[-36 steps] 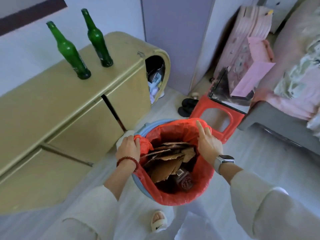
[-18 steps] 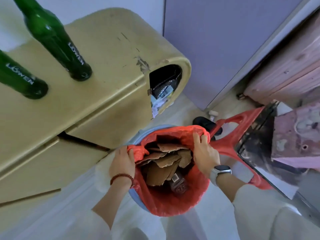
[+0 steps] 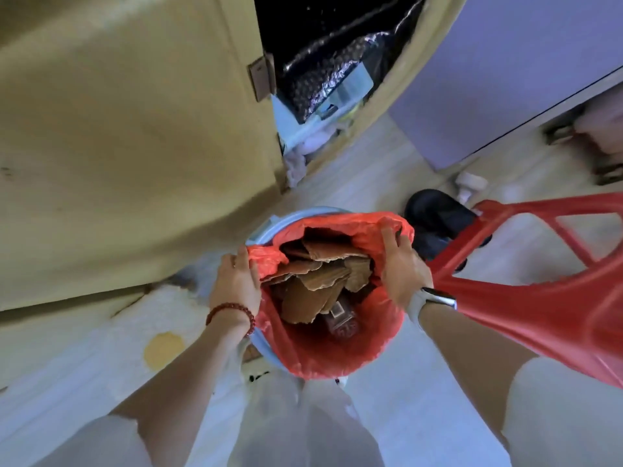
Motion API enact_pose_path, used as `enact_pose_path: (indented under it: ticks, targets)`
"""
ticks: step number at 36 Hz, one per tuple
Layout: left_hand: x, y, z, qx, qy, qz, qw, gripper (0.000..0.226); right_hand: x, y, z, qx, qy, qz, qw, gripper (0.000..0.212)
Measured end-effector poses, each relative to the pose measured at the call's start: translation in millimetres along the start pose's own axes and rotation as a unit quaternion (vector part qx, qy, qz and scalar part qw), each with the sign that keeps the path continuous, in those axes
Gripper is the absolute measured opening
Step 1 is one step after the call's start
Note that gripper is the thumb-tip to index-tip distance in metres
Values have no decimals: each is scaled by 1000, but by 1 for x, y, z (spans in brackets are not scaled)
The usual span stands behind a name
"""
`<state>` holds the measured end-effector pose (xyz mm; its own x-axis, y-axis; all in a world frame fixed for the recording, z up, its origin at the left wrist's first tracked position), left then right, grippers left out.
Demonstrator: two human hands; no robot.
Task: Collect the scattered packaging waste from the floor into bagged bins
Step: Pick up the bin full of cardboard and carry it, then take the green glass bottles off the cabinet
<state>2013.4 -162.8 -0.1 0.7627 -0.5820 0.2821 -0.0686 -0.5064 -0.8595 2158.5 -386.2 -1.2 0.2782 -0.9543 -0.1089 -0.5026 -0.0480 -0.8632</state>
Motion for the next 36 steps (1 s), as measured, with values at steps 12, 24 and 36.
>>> enact_pose_path:
  ticks: [12,24,36]
  targets:
    - [-11,27,25,-36,-23,-44,998,56,-8,29,15,-45,-7,66,997,82]
    - [49,-97,-28,-54,51,-79,994,47,-73,-82,-51,-88,-90,91,988,49]
    - [43,-389,-142,76,39,-265,960,24,-230,-337,-173,-12,-236,229,944,29]
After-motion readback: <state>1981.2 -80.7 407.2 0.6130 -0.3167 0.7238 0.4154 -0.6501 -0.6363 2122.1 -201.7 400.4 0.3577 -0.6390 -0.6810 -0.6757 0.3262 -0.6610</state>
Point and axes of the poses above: each hand's wrist, its own z-axis towards the middle knuckle, its own y-axis out of the palm, x = y × z, the point moved 7 cm from there along z, towards the middle knuckle, and after that the axes turned 6 degrees about x, right-handed, at the moved point
